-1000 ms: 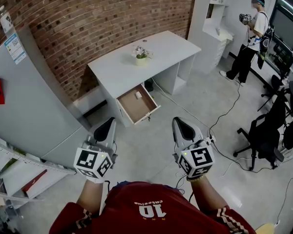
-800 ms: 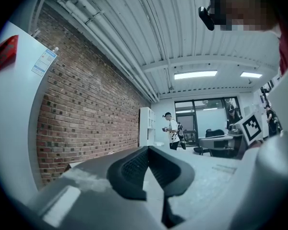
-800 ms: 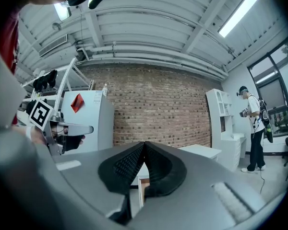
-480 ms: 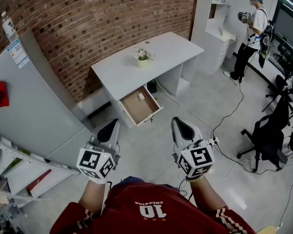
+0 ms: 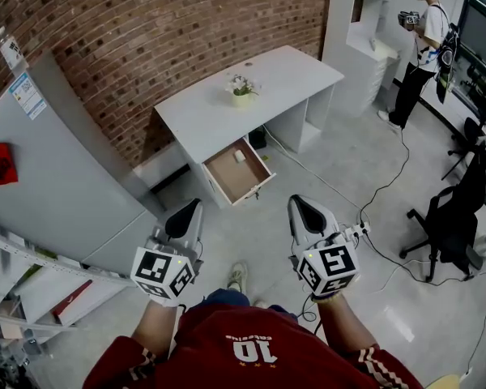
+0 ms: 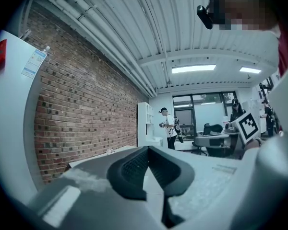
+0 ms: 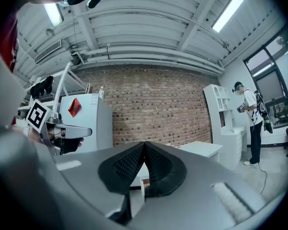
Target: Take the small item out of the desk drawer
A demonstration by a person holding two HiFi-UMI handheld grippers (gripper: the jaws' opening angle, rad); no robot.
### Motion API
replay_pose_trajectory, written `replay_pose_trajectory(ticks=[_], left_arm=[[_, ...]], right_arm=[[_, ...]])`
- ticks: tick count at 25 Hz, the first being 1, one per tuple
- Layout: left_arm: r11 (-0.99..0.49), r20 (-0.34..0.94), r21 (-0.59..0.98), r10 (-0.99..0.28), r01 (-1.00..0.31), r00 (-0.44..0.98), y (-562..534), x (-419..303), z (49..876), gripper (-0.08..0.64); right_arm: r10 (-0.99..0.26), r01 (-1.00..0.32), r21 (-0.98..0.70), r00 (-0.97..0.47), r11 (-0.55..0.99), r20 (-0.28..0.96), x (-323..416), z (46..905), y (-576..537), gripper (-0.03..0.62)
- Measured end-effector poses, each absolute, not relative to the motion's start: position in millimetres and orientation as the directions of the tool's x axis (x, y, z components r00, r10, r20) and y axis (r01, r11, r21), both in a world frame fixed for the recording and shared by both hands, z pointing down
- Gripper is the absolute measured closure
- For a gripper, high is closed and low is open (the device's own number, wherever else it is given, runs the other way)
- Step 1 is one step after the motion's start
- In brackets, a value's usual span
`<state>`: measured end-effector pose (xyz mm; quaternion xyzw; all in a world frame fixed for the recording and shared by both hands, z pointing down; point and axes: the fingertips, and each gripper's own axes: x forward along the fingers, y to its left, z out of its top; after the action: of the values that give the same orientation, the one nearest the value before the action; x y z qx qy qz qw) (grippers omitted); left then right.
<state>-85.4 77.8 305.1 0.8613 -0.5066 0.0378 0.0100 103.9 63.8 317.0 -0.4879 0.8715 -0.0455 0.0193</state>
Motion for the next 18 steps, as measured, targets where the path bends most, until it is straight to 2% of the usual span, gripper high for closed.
replay_pose_trajectory(ticks=[18], left_arm=[[-0.529, 0.089, 0.031, -0.844, -0.848, 0.529, -39.9, -108.7, 326.7, 0.557]], right_arm=[[-0.881, -0.886, -0.065, -0.463, 0.459, 0.096, 82.2, 323.9, -28.4, 0.591]])
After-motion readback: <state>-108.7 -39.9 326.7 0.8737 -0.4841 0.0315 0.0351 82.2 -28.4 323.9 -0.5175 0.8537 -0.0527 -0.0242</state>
